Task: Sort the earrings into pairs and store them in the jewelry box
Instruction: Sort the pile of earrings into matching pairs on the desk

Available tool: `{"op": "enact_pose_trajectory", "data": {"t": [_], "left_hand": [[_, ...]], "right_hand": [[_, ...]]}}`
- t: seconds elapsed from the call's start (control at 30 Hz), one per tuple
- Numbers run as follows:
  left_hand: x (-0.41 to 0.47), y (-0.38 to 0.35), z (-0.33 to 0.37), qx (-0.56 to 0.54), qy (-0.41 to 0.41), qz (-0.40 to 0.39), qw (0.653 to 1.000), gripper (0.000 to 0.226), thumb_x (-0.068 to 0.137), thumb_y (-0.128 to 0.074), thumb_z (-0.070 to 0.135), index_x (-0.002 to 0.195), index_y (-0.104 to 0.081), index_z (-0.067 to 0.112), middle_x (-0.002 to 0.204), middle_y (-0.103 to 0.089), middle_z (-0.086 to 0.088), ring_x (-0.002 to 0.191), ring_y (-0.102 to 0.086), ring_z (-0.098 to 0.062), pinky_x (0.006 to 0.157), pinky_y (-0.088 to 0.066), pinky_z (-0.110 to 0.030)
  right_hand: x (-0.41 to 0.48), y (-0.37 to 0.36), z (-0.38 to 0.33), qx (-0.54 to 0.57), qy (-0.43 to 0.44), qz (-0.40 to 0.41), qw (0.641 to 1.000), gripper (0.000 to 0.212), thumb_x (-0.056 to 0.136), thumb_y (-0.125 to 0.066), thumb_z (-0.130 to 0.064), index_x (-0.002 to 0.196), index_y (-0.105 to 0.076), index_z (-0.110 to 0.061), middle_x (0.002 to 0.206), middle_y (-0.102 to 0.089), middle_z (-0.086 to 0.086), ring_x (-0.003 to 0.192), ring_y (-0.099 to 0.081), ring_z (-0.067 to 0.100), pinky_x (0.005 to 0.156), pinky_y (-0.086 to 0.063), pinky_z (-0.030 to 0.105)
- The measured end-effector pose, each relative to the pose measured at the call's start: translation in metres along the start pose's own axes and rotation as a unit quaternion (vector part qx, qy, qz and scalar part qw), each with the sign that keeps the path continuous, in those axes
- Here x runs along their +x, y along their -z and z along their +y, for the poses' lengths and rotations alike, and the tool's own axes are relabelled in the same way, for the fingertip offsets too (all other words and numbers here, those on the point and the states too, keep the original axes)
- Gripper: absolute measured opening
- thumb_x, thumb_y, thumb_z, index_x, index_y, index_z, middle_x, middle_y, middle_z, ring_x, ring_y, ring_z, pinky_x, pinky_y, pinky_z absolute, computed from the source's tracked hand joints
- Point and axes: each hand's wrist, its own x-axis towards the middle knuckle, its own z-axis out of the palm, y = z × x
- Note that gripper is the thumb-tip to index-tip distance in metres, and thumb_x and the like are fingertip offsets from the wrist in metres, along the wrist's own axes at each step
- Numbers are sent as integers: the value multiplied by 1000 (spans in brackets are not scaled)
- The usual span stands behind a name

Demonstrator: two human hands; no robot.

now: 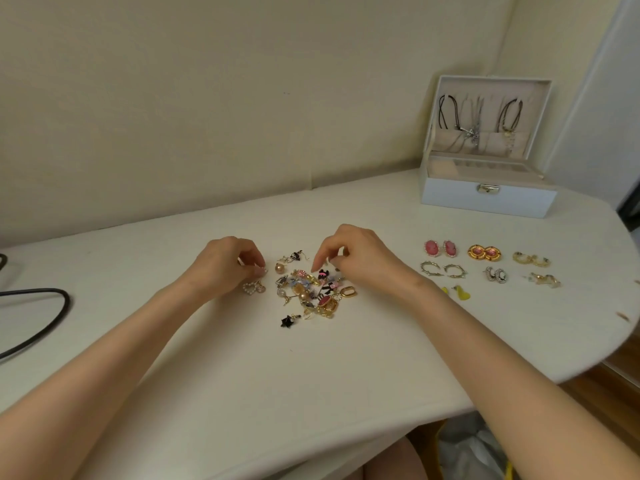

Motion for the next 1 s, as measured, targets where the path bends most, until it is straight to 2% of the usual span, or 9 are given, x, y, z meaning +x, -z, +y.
{"op": "enact_pose_trajectory", "data": {"t": [0.07,0.13,0.27,0.37,0.47,0.6,0.77,0.9,1.0], "left_hand": [[-1,0,3,-6,-8,-1,1000,3,81,-69,14,82,-67,16,82,-62,4,64,-48,-4,56,-35,-15],[-2,2,7,-17,-26,10,999,3,81,-69,14,82,-66,15,81,-61,6,65,-49,-6,57,-36,-16],[-7,7,19,-82,-102,-44,990,9,80,-71,15,79,-66,22,75,-63,7,64,-51,-6,59,-40,-15],[-10,5,25,-92,-145,-117,978,13,81,-69,15,88,-69,25,76,-62,4,65,-51,-4,62,-41,-15],[-11,-1,24,-50,-157,-148,975,18,83,-67,16,99,-69,25,82,-60,5,72,-50,-2,67,-38,-10],[-11,-1,24,-28,-157,-150,976,14,83,-67,15,93,-69,24,87,-60,9,77,-51,1,69,-39,-9],[-14,3,26,-64,-142,-170,973,11,83,-67,11,83,-69,22,87,-65,9,74,-55,1,68,-41,-8],[-10,3,21,-54,-134,-104,984,13,83,-68,15,83,-67,28,79,-64,6,71,-54,-2,64,-41,-12],[-7,5,17,-70,-115,-33,990,7,81,-70,19,83,-67,24,76,-61,4,68,-51,-7,62,-39,-13]], "right_hand": [[-4,2,0,18,10,-26,999,50,78,-45,12,73,-73,-28,90,-52,-4,78,-51,8,76,-50,33],[-10,1,0,25,19,-57,998,54,74,-43,14,70,-73,-31,93,-54,-3,86,-54,13,79,-51,38],[-17,-8,1,5,38,-96,995,62,76,-40,15,93,-74,-33,93,-50,-1,87,-48,13,77,-42,24],[-18,-9,4,21,38,-70,997,64,75,-41,15,100,-72,-35,91,-50,0,84,-50,14,75,-44,24],[-19,1,10,42,4,-16,999,53,77,-48,12,92,-74,-31,88,-51,-3,75,-47,7,72,-43,26],[-20,11,21,-14,-26,21,999,43,80,-55,5,88,-73,-32,86,-53,-6,72,-46,4,70,-40,22],[-22,7,27,-24,-42,-1,999,20,83,-67,-11,97,-73,-25,90,-55,-3,74,-48,3,73,-39,20],[-20,3,27,-12,-46,14,999,9,78,-72,-13,86,-73,-16,79,-57,-4,70,-49,5,64,-39,18],[-19,9,28,34,-58,44,997,7,79,-70,-10,84,-73,-12,73,-62,-8,67,-52,-1,58,-39,5]]}}
